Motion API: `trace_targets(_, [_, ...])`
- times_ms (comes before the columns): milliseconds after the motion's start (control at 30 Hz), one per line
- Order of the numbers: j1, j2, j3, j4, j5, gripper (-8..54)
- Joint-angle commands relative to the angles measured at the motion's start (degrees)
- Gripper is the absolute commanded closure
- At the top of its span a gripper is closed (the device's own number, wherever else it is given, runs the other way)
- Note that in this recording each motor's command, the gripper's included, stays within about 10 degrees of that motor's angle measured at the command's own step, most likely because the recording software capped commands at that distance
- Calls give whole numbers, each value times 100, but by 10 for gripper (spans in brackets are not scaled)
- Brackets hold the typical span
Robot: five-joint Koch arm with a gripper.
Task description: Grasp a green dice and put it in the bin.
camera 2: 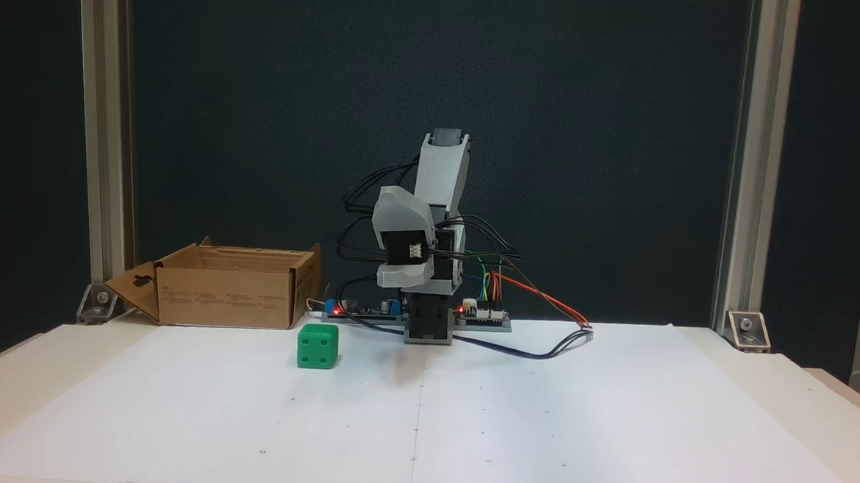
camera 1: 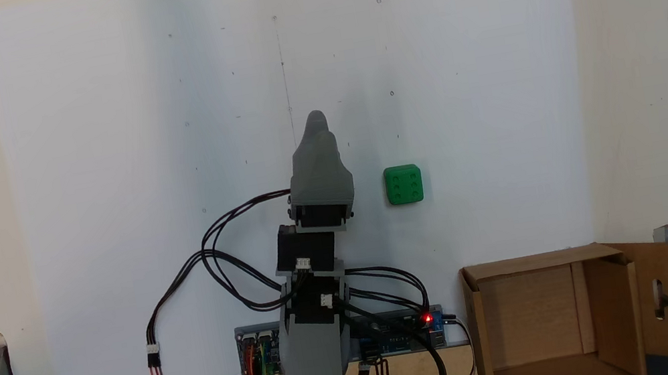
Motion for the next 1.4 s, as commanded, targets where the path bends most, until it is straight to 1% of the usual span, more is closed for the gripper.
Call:
trace_targets(0, [0,589,272,-396,53,4])
trace_targets(1100, [26,598,272,-510,62,16])
trace_targets(1267, [26,598,-79,-466,70,18])
trace_targets(1367, [26,598,-448,-105,70,25])
